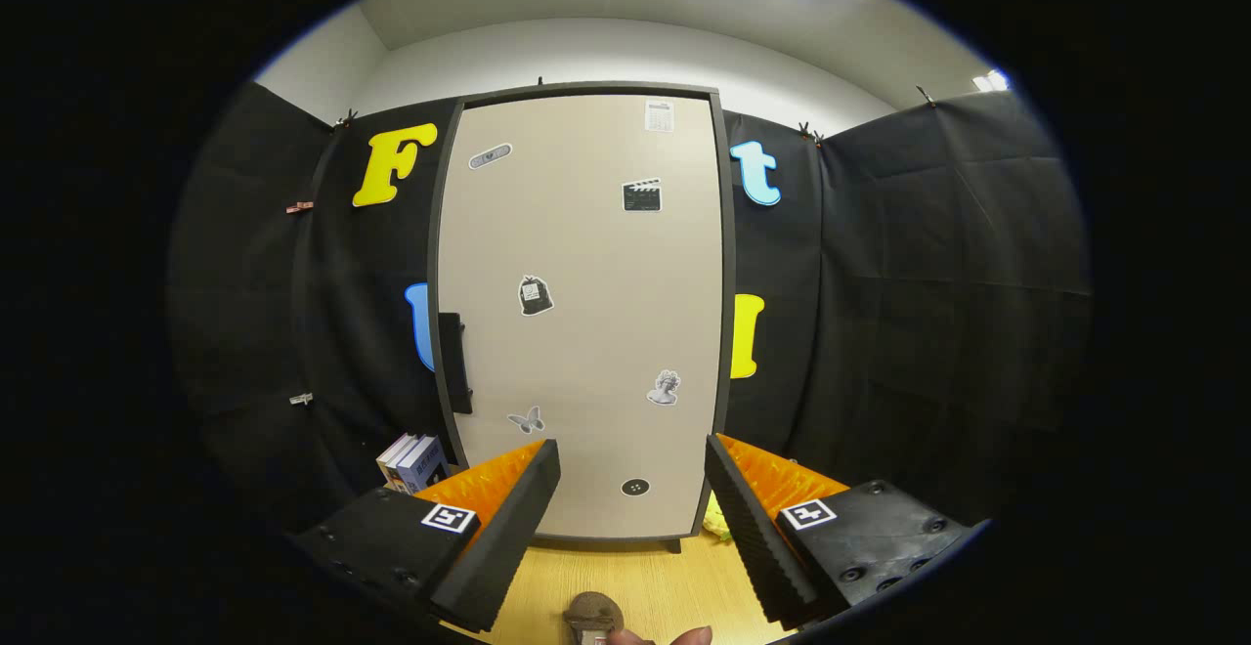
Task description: Open the shoe cabinet door, grab the shoes and put them into the shoe cabinet, then close the shoe cabinet door.
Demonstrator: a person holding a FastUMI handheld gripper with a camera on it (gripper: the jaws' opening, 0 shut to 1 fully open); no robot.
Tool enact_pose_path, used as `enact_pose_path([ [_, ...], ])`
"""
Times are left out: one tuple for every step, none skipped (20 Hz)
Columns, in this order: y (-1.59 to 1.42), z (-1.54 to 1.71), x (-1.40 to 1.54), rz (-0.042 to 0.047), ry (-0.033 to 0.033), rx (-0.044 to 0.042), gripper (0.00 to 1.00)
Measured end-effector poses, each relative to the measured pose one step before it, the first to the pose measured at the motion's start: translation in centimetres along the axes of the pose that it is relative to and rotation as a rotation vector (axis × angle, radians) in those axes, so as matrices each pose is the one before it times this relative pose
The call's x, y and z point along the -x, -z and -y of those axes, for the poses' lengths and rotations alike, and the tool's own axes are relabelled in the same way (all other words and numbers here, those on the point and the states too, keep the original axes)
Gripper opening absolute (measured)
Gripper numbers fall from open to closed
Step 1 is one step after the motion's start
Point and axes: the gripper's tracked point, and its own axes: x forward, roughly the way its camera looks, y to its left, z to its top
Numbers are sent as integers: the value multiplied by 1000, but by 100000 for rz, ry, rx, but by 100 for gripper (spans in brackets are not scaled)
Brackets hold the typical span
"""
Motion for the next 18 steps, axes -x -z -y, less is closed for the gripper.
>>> enact_pose_path([
  [-109, -70, -24, 10, -48, -114, 97],
  [50, -150, 9, 55, -50, -78, 97],
  [-84, -158, -26, 97, -202, -62, 97],
  [-85, -241, 21, 305, -245, -8, 97],
  [-146, -400, -18, 184, -604, -124, 97],
  [-308, -714, -87, 431, -1191, -538, 97],
  [-357, -681, -222, 617, -1020, -345, 97],
  [-318, -896, -356, 558, -1242, -2, 97],
  [-198, -1077, -363, 447, -1513, 185, 97],
  [-292, -1108, -509, 543, -1405, 284, 97],
  [-420, -1117, -561, 1123, -1607, 178, 97],
  [-357, -1310, -760, 1554, -1430, 164, 97],
  [-219, -978, -695, 893, -1104, 196, 97],
  [62, -1244, -863, 127, -1238, -308, 97],
  [302, -1047, -759, -343, -959, -592, 97],
  [244, -1115, -817, -550, -1269, -774, 97],
  [292, -1160, -1038, -505, -786, -329, 97],
  [364, -947, -1205, -658, -528, -65, 97],
])
